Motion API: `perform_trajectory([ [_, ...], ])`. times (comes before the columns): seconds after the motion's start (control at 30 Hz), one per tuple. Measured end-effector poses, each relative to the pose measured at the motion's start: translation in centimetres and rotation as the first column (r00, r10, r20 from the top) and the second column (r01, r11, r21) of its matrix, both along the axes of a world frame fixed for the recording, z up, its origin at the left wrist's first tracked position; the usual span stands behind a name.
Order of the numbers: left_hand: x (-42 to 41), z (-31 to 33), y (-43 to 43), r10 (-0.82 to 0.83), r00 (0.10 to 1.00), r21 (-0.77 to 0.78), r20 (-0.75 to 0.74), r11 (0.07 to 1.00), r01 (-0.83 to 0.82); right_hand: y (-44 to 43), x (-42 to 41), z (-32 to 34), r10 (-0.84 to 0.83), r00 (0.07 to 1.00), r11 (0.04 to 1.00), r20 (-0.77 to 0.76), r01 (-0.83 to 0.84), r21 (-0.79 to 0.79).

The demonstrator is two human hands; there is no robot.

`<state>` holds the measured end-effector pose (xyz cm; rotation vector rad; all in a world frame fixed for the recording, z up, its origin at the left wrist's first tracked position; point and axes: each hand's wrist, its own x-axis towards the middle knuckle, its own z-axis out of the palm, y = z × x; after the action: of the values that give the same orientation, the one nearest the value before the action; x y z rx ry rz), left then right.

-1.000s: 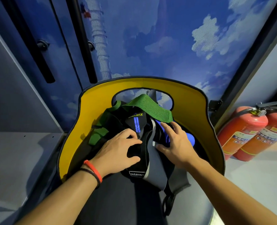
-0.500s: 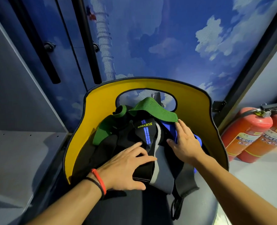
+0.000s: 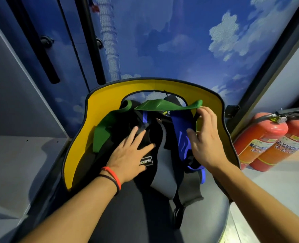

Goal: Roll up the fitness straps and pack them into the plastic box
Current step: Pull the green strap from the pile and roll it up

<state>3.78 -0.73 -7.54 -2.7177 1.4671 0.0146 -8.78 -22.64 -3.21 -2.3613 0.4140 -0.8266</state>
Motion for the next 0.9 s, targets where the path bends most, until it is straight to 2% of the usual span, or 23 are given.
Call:
perform_trajectory([
  [0.13, 1.4, 0.3, 0.5, 0.21, 0.975, -0.066, -0.071, 0.974, -0.215, 0.0, -0.7, 0.3, -0.015, 0.997, 1.0, 0.078, 0.016, -0.023],
  [0.23, 2.0, 0.5, 0.8, 0.166, 0.949, -0.124, -0.268, 0.971, -0.205, 0.8, -0.9, -0.2, 0.014, 1.0, 0.995, 0.006, -0.014, -0.098],
  [0.3, 1.6, 0.8, 0.7, 0.118, 0.929, -0.22, -0.35, 0.954, -0.204, 1.3, -0.8, -0.5, 0.022, 0.999, 0.991, -0.03, -0.026, -0.131],
  [0.43, 0.7, 1.2, 0.2, 0.054, 0.825, -0.407, -0.562, 0.851, -0.333, 2.0, -0.1, -0.6, 0.014, 0.999, 0.991, 0.04, -0.008, -0.137],
  [0.53, 0.2, 2.4, -0.6, -0.007, 0.747, -0.542, -0.665, 0.693, -0.476, 2.9, 0.3, -0.9, 0.036, 0.994, 0.993, 0.099, -0.024, -0.116],
  [0.6, 0.2, 3.8, -1.2, 0.002, 0.657, -0.546, -0.754, 0.554, -0.629, 3.5, 0.3, -1.1, 0.102, 0.992, 0.992, 0.078, -0.096, -0.08],
  [0.7, 0.8, 4.6, -1.7, -0.034, 0.422, -0.406, -0.906, 0.356, -0.842, 4.2, 0.2, -1.0, 0.264, 0.964, 0.963, 0.012, -0.263, -0.052],
  [0.8, 1.1, 4.3, -1.9, -0.286, 0.163, -0.218, -0.944, 0.173, -0.96, 5.1, -0.1, -1.4, 0.416, 0.905, 0.908, -0.094, -0.419, -0.019],
  [0.83, 1.2, 4.3, -1.8, -0.358, 0.128, -0.184, -0.925, 0.126, -0.975, 5.2, -0.3, -1.8, 0.454, 0.877, 0.888, -0.16, -0.459, 0.004],
  [0.9, 1.8, 4.3, -1.3, -0.396, 0.135, -0.177, -0.908, 0.072, -0.981, 5.0, -0.6, -2.5, 0.49, 0.83, 0.868, -0.268, -0.492, 0.064],
])
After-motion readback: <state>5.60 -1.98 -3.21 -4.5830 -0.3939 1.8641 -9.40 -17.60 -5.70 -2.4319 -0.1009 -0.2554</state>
